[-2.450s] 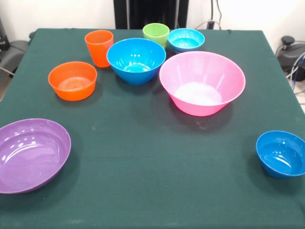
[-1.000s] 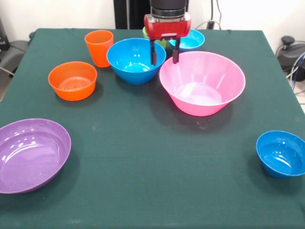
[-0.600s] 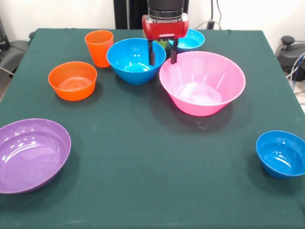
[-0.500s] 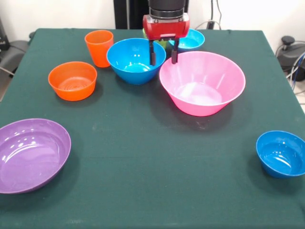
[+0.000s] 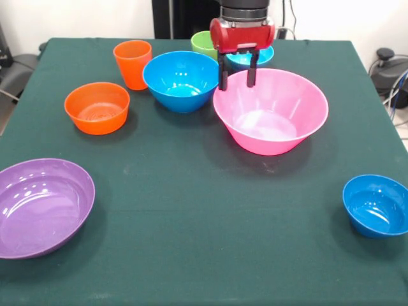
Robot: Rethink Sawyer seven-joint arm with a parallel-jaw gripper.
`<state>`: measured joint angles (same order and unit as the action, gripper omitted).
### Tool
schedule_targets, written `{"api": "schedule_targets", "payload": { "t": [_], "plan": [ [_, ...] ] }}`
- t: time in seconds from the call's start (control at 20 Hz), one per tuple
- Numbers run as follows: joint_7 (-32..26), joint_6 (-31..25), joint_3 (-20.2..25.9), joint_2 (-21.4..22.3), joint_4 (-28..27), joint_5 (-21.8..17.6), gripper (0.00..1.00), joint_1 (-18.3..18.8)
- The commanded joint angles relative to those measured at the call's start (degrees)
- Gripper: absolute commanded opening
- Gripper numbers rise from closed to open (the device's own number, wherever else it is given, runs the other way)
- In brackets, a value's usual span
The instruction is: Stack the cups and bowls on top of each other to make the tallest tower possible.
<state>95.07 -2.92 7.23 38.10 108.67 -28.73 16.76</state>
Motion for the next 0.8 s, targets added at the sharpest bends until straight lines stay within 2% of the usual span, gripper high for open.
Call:
{"api": "schedule_targets", "payload": {
  "t": [0.05,0.25,0.35,0.4,0.6,0.8],
  "plan": [
    [0.4,-1.5,8.3,-4.1,-6.5,-2.8,1.00,4.5],
    [-1.0,-7.6,15.2,-7.9,-7.0,0.8,1.00,10.1],
    [-1.7,-10.0,17.5,-9.5,-8.0,1.9,1.00,11.5],
    [-1.8,-11.4,18.1,-10.3,-8.8,2.8,1.00,11.8],
    [-0.4,-11.3,18.9,-12.1,-10.7,3.6,1.00,11.7],
    [-2.2,-7.1,17.6,-10.5,-14.6,-1.2,1.00,8.9]
  ]
}}
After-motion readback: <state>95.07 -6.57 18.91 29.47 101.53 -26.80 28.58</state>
